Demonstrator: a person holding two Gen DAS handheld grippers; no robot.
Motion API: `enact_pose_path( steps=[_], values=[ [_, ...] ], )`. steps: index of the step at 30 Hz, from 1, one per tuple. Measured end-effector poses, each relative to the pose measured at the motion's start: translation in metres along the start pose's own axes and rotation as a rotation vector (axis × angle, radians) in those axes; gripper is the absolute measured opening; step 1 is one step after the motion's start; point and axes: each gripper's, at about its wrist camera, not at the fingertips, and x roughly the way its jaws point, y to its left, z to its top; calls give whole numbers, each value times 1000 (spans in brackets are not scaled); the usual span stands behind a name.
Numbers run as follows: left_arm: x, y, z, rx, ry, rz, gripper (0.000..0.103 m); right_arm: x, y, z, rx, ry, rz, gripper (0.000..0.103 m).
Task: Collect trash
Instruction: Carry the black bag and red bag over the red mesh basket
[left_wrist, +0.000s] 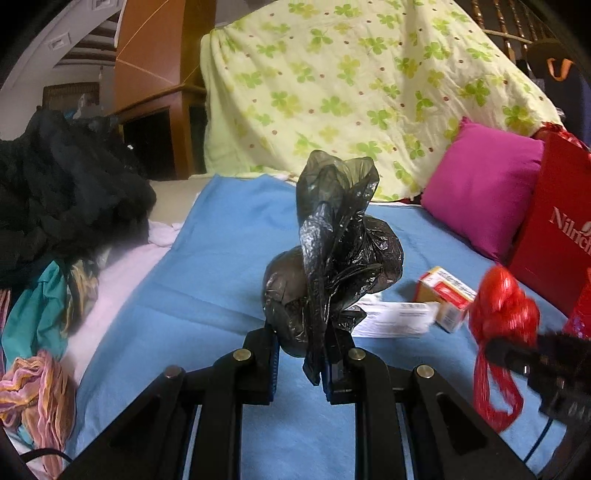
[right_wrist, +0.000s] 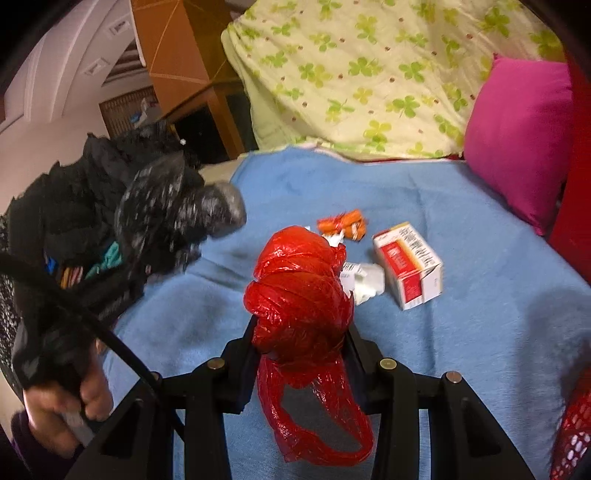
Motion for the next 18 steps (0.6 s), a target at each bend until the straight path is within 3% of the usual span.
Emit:
enact_pose_path(
  steps=[18],
  values=[
    [-37,-86,2,107,8,-76,20,-96,-45,11,36,-198,-48,44]
  ],
)
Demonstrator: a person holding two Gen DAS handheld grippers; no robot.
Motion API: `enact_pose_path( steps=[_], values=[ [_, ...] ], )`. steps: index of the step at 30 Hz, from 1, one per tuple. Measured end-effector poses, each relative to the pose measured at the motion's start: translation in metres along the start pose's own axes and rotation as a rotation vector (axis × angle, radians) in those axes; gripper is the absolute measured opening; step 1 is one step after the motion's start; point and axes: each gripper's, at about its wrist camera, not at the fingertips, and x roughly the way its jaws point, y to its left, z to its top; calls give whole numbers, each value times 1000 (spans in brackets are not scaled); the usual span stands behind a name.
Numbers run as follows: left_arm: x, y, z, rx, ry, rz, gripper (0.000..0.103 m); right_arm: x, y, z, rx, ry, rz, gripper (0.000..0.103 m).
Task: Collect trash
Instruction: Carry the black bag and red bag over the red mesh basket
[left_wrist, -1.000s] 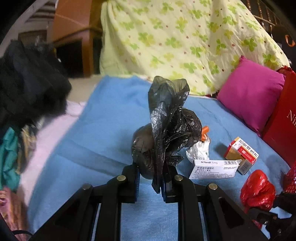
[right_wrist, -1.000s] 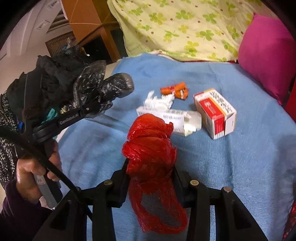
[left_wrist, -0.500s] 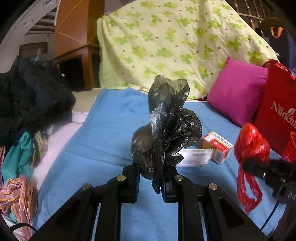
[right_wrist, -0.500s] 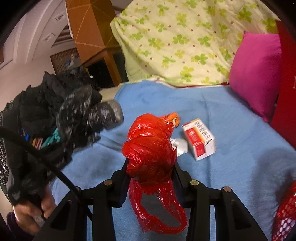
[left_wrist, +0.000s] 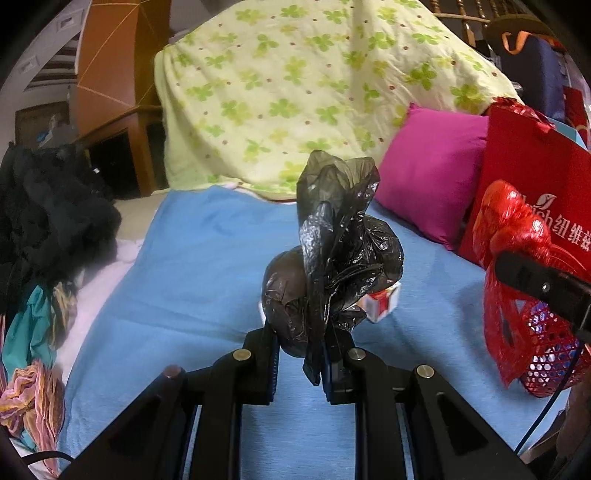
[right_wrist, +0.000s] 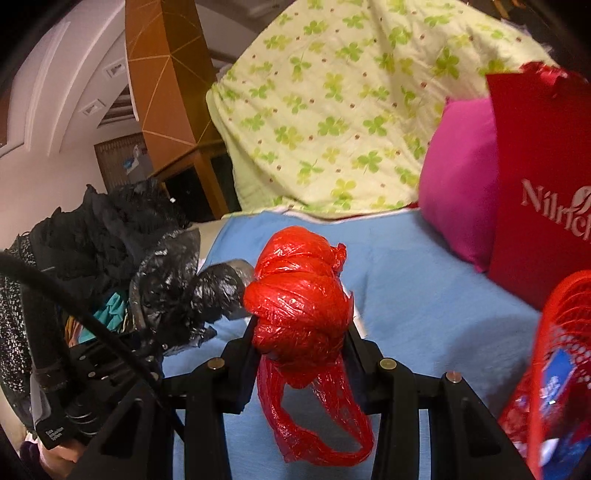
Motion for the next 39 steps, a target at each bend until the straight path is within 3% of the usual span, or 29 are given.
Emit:
enact_pose_path(
  steps=[19,39],
  values=[
    [-32,-73,20,126,-48,-75,20,-66,-49,9,67,-129,-37,44],
    [-47,-143,30,228,-67,-171,20,-118,-106,-2,138,-185,-121,44]
  ],
)
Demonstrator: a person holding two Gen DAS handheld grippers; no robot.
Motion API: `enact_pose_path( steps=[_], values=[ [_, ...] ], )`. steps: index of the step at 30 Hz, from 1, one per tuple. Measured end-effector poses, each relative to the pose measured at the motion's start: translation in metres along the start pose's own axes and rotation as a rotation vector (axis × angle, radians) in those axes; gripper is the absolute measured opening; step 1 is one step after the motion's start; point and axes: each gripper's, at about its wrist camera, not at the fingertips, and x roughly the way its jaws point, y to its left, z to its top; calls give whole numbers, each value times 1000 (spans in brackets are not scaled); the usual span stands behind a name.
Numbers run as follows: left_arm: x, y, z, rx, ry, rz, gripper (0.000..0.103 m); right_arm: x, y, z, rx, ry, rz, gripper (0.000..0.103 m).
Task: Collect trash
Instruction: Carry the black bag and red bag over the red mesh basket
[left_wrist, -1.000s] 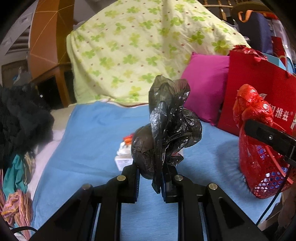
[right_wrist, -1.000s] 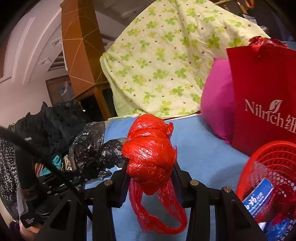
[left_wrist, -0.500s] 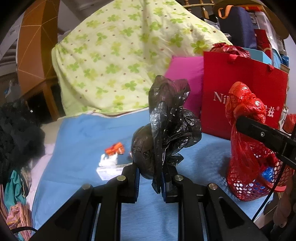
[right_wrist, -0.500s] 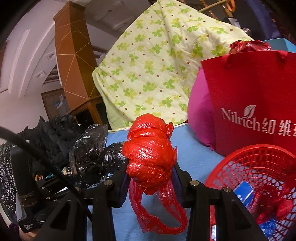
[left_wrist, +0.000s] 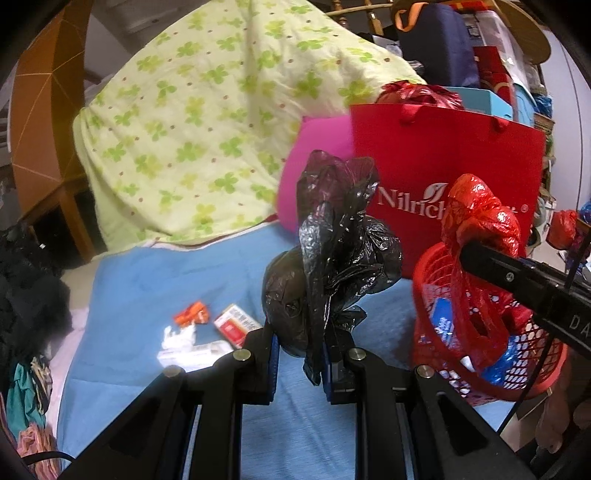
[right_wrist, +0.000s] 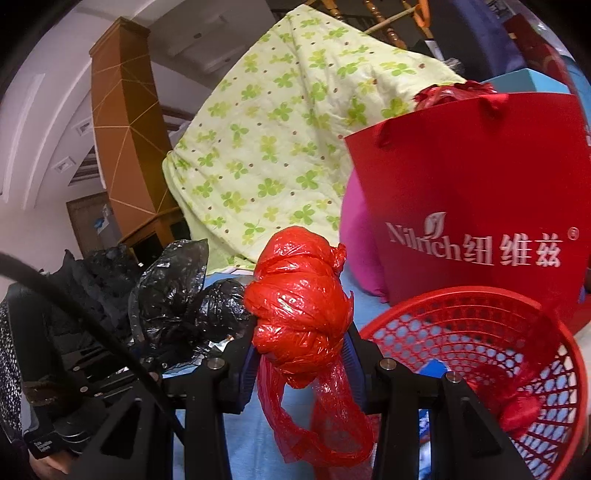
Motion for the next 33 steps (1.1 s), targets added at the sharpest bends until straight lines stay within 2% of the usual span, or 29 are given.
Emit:
enact_pose_path(
  steps=[16,33],
  values=[
    [0,-61,8,64,4,-80,20,-28,-55,0,72,-28,-71,44],
    [2,-96,11,105,23,-133,20,-44,-81,0,122,-56,-96,44]
  ],
)
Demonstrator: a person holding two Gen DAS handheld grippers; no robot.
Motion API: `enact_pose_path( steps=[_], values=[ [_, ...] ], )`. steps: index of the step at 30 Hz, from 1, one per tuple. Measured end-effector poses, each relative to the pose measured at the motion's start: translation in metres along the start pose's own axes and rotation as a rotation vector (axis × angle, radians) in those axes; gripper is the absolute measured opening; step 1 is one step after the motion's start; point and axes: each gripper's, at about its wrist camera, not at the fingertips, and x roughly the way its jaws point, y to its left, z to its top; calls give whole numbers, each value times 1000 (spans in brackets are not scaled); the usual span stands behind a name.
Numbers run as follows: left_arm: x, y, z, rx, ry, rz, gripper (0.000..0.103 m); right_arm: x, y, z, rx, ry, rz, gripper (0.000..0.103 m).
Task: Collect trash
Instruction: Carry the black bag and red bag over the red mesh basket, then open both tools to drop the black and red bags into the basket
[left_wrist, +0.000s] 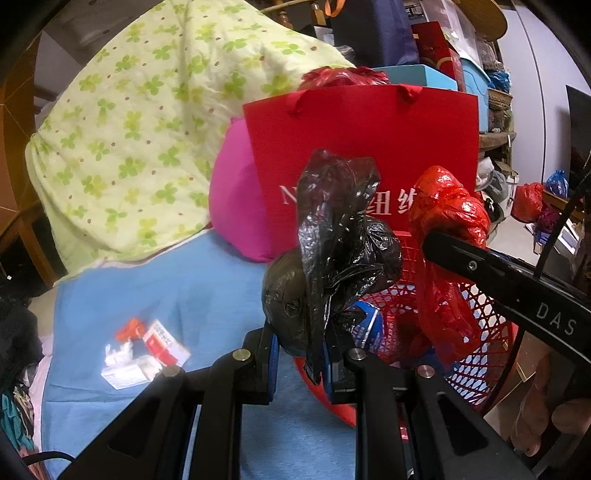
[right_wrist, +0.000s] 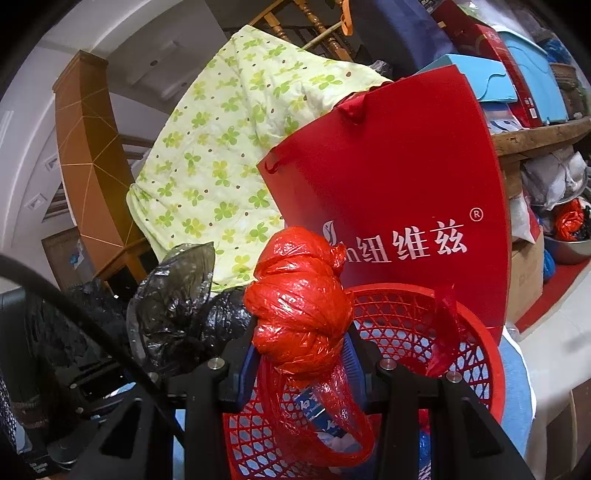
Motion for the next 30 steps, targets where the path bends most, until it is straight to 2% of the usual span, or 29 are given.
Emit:
enact_pose_path(
  steps=[30],
  values=[
    [24,-16,0,15,47,-36,21,-4,-12,-3,48,16,-52,44]
  ],
)
